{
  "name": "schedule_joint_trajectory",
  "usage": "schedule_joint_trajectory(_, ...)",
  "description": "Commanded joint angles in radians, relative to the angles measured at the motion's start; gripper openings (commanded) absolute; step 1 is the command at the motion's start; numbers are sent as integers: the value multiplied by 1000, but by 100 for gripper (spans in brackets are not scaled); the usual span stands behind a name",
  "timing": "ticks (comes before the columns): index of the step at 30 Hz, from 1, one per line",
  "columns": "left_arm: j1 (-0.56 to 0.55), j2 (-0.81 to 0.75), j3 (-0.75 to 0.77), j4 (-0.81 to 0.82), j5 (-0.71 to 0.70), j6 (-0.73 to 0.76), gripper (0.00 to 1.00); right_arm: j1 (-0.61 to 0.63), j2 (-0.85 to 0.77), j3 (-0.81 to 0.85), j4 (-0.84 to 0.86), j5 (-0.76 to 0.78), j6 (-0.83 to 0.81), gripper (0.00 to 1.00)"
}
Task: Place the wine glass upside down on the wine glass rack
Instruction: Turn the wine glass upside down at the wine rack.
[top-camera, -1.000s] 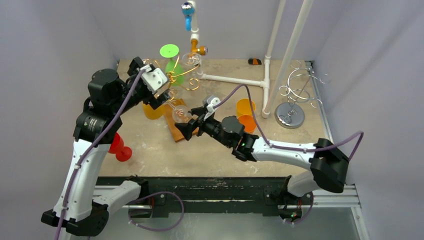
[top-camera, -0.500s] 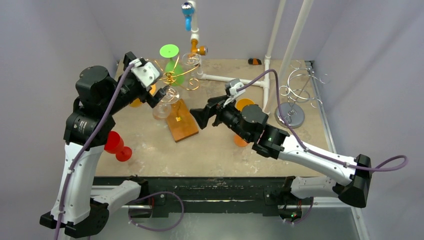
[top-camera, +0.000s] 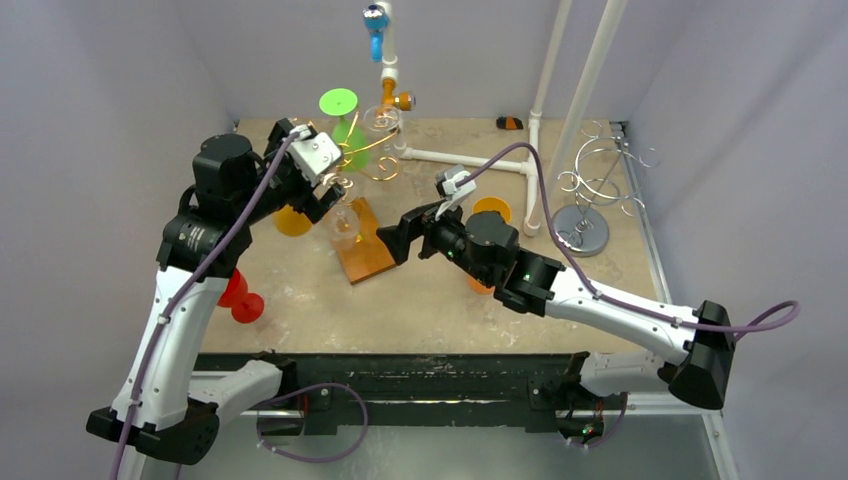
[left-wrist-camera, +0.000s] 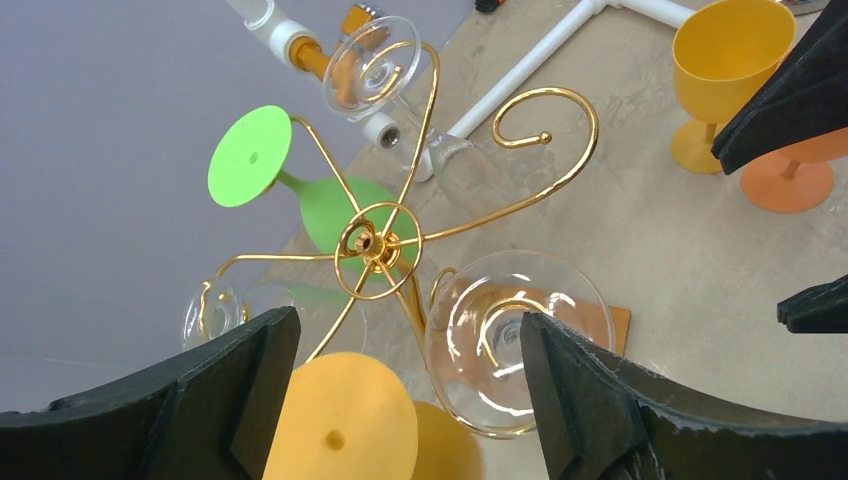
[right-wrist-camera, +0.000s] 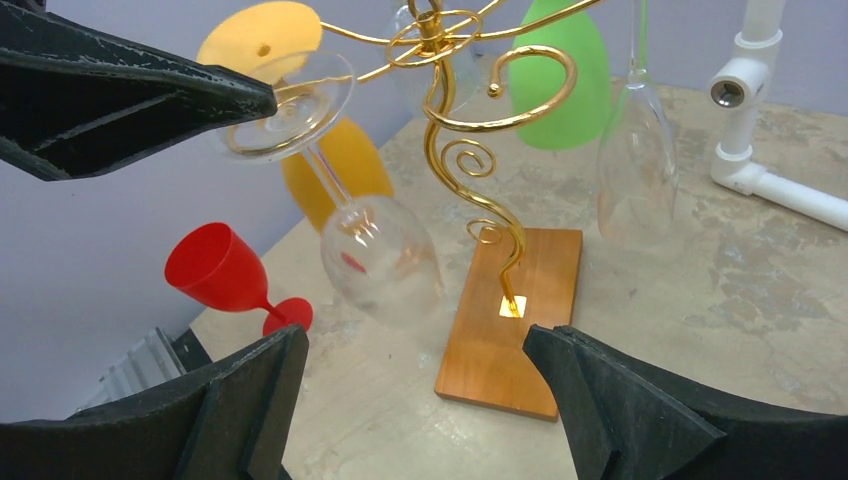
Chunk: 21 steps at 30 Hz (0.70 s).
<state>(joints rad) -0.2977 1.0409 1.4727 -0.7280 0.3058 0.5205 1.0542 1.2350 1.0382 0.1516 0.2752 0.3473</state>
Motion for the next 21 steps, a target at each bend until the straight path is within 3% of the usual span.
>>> schedule_joint_trajectory(1, -3, 9, -6, 33, -15, 10, 86, -8, -41, -16, 20, 9, 17, 99)
schedule_joint_trajectory(11, -4, 11, -19, 28, -13, 21, 85, -38, -115, -14, -70, 34, 26, 99)
schedule_joint_trajectory(21, -3, 4, -12, 16, 15, 16, 85, -147, -185, 39, -433, 117, 114, 99)
